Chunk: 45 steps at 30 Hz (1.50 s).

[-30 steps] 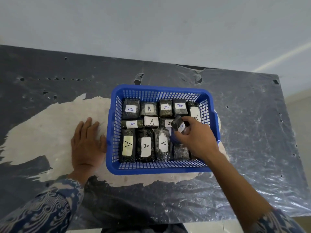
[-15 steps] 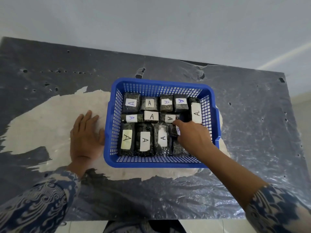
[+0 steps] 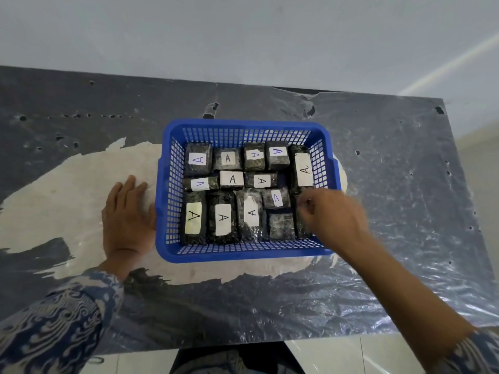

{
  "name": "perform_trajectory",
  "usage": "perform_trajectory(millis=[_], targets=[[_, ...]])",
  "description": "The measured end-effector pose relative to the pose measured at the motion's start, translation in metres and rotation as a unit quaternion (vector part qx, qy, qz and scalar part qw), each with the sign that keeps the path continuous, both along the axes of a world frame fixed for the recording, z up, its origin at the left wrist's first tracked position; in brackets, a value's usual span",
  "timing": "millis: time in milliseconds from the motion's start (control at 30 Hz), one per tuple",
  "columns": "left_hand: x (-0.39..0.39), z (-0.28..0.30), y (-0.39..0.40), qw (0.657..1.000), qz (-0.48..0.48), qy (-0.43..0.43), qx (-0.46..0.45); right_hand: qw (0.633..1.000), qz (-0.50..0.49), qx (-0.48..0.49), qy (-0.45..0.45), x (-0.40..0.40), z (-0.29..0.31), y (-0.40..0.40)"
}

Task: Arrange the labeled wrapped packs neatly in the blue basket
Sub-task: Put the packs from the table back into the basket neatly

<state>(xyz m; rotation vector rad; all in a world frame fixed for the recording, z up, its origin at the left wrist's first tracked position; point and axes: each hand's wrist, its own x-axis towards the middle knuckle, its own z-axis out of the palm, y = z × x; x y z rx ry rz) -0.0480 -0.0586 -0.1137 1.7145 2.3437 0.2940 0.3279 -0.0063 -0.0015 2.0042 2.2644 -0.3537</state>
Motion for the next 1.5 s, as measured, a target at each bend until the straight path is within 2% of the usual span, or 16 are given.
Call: perform_trajectory(millis=[100,600,733,867,967,1033,1167,1333,1500], targets=[[0.002,0.000,0.000,1.000,0.002,-0.004,0.005,0.995,0.053,-0.073,-0.032,-0.013,-0.008,-0.017],[-0.002,0.001,-0.002,1.000,-0.013,0.019,0.004,0.995,0.019,-0.093,-0.031,-0.022,-0.022,-0.017],[0.001,0.004,-0.003,1.000,-0.010,0.013,0.002,0.991,-0.007,-0.125,-0.043,-0.025,-0.023,-0.014],[0.002,0.004,-0.002,1.000,-0.011,0.014,0.004,0.992,-0.018,-0.120,0.037,-0.014,-0.018,-0.015],[0.001,0.003,-0.001,1.000,-0.015,0.024,0.003,0.989,0.005,-0.092,0.114,-0.003,-0.013,-0.018],[0.001,0.002,-0.001,1.000,-0.012,0.024,0.007,0.987,0.027,-0.081,0.134,0.000,-0.009,-0.020],[0.003,0.003,-0.001,1.000,-0.002,0.008,0.017,0.977,0.033,-0.162,0.134,0.007,-0.009,-0.021],[0.002,0.001,-0.001,1.000,-0.006,0.010,0.023,0.980,-0.014,-0.147,0.131,0.016,-0.006,-0.015],[0.000,-0.002,-0.001,1.000,-0.007,0.018,0.021,0.988,0.002,-0.141,0.059,-0.004,-0.012,-0.014]])
